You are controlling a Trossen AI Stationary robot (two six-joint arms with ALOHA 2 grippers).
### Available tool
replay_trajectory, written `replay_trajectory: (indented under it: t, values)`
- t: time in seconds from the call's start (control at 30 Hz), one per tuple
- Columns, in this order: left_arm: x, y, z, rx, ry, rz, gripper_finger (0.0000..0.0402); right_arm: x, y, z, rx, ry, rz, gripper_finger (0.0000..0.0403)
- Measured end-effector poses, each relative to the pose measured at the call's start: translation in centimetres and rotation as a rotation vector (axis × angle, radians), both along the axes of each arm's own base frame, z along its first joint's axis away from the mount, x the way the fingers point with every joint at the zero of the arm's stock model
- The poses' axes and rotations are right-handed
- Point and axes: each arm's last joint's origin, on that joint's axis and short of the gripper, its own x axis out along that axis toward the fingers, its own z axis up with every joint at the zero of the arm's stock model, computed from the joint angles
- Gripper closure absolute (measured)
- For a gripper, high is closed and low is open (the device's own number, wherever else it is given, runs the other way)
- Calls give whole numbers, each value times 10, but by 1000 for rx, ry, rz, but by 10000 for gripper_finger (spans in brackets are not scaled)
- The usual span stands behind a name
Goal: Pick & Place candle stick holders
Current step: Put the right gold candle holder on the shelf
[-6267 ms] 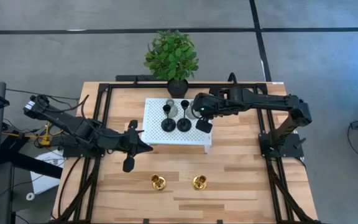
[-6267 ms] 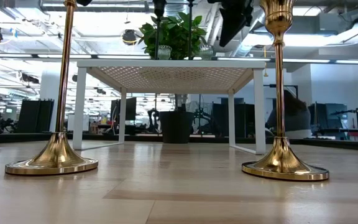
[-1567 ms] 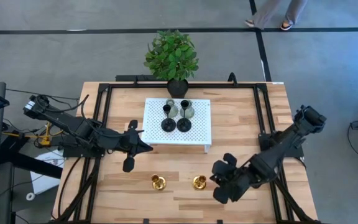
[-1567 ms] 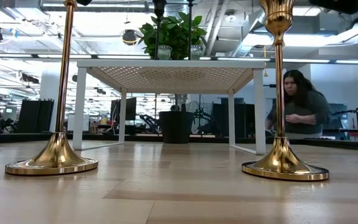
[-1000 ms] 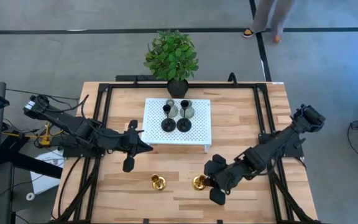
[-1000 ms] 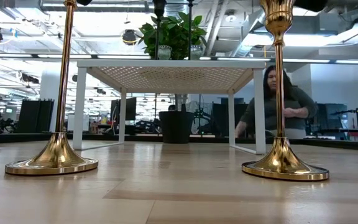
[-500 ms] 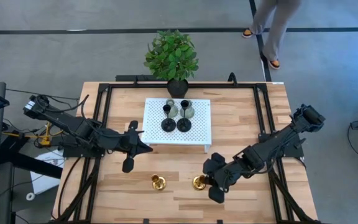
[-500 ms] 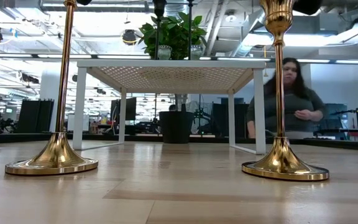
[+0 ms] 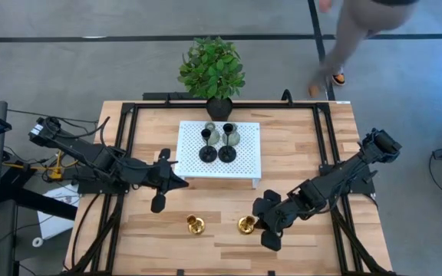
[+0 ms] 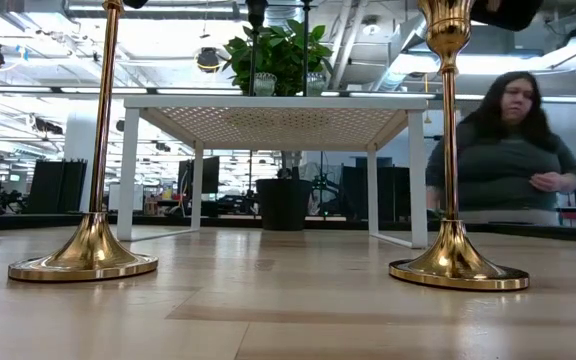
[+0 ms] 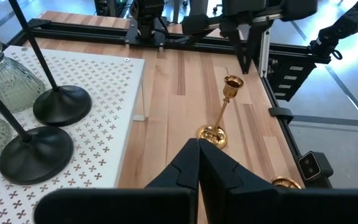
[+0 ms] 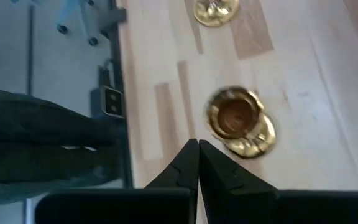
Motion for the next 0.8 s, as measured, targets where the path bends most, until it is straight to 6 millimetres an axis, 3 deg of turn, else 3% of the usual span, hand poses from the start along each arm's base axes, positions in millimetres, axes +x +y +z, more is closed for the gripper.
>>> replay_trajectory:
  t: [0.8]
  values:
    - [0,0,0,1,0,0,398,-5,-3,-4,-20,70,19,403]
